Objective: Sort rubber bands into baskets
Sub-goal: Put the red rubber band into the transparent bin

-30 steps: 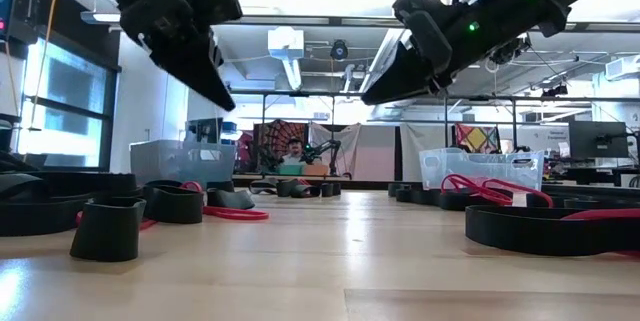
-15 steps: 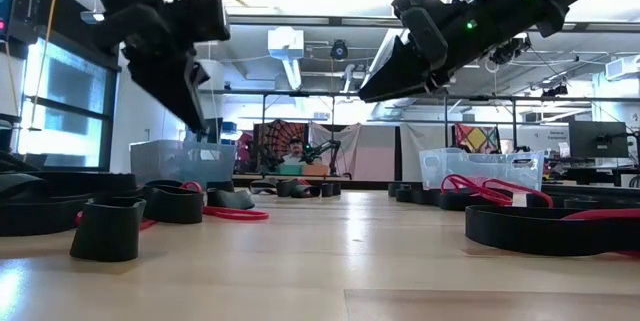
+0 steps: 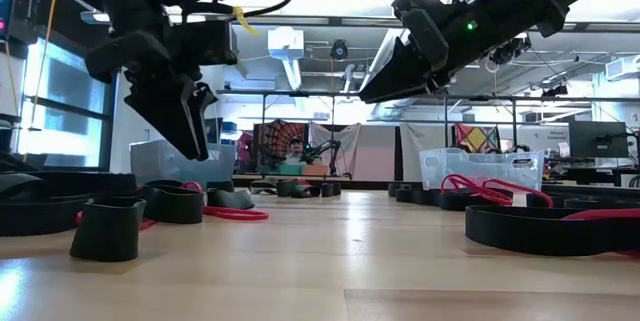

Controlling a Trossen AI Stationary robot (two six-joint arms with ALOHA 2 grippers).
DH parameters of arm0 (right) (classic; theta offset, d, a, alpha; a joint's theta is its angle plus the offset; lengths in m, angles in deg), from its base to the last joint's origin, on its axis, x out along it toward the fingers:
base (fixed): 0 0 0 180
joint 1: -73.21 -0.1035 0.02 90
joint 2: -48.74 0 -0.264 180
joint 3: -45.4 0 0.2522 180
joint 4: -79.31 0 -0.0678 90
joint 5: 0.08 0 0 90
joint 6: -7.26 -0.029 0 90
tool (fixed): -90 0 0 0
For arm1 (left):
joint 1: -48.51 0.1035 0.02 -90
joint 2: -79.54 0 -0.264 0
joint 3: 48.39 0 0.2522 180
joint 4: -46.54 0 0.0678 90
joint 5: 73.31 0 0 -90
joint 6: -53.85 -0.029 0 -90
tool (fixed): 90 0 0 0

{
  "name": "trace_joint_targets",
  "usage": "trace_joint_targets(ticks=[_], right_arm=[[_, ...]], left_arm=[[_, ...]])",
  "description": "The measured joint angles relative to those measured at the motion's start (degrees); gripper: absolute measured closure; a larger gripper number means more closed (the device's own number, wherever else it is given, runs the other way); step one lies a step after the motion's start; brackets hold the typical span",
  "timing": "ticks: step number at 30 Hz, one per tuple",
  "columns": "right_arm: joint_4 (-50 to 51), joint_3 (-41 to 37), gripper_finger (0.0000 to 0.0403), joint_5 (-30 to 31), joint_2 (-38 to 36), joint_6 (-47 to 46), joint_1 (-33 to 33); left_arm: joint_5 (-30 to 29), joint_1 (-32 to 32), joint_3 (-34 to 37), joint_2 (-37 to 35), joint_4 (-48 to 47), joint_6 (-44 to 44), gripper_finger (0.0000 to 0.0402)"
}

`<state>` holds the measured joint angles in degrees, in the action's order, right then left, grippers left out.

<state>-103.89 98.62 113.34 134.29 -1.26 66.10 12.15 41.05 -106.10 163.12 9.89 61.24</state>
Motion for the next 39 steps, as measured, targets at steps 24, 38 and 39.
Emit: trace_joint_targets(ticks=[24, 38, 39], right_arm=[[0.01, 0.0, 0.0284, 0.0, 0.0, 0.0, 0.0], [-0.03, 0.0, 0.0284, 0.0, 0.0, 0.0, 0.0], [-0.03, 0.0, 0.0284, 0.0, 0.0, 0.0, 0.0]], left_arm=[[4.19, -0.9, 6.82, 0.23, 6.66, 4.54, 0.0268], [-0.17, 0.7, 6.82, 2.39, 6.26, 4.95, 0.0268], [0.13, 0.72, 6.82, 2.39, 6.07, 4.95, 0.0268]])
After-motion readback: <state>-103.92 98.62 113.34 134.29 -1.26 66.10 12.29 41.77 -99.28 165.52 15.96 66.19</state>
